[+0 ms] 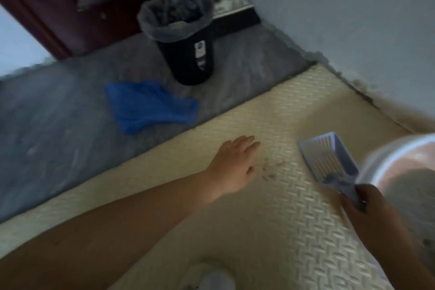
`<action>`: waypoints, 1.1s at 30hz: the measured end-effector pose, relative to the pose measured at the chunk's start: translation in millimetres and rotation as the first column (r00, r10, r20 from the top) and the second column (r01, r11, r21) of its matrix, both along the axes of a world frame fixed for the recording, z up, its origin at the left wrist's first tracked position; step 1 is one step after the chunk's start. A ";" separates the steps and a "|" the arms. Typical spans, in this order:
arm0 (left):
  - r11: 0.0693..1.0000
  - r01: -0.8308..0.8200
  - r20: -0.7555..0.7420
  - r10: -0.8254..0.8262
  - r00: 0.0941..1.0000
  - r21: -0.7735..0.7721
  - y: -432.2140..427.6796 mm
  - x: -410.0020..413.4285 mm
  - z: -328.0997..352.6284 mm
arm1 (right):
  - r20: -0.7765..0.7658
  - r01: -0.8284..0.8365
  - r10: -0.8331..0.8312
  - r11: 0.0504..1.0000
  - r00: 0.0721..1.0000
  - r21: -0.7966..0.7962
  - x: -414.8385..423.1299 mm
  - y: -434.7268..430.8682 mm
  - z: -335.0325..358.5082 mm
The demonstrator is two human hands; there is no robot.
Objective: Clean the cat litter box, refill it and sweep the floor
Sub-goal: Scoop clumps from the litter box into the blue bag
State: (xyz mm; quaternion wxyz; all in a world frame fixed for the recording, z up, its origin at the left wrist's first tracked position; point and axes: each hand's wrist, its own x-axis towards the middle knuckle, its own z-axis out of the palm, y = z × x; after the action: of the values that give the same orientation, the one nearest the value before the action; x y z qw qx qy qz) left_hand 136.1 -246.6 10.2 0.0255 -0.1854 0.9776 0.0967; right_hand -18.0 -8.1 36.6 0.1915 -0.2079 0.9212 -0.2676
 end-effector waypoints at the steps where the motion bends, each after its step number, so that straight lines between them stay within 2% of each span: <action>1: 0.997 -0.079 0.004 0.079 0.997 -0.002 -17.5 16.7 -2.6 | 0.013 -0.008 0.008 1.000 1.000 0.003 1.7 -11.0 -2.6; 6: 0.908 -0.417 0.039 0.418 0.907 -0.044 -100.5 73.8 -14.2 | 0.023 -0.122 0.122 0.993 0.992 0.007 3.9 -70.4 -13.4; 12: 0.832 -0.546 0.141 0.554 0.820 -0.097 -173.6 107.3 -34.5 | 0.031 -0.205 0.204 0.978 0.978 0.026 13.9 -134.8 -21.1; 22: 0.915 -0.334 0.359 0.397 0.845 -0.226 -230.9 93.4 -76.3 | 0.060 -0.234 0.234 0.972 0.970 0.006 23.4 -200.9 -36.2; 26: 0.932 -0.269 0.392 0.348 0.851 -0.244 -236.0 79.6 -86.9 | 0.073 -0.216 0.215 0.976 0.974 -0.006 19.8 -204.9 -36.8; 29: 0.934 -0.263 0.310 0.331 0.891 -0.240 -231.4 67.1 -87.0 | 0.087 -0.184 0.185 0.983 0.979 -0.016 14.0 -197.2 -35.7; 33: 0.953 -0.207 0.047 0.222 0.974 -0.220 -211.5 46.8 -73.0 | 0.078 -0.166 0.170 0.985 0.982 -0.051 6.3 -178.2 -25.2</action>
State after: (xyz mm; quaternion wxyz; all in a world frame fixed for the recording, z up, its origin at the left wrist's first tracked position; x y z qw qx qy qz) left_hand 182.9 -458.1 -62.8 0.0297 -0.2953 0.9549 -0.0133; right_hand -11.7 -186.4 11.4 0.2462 -0.2781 0.8855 -0.2790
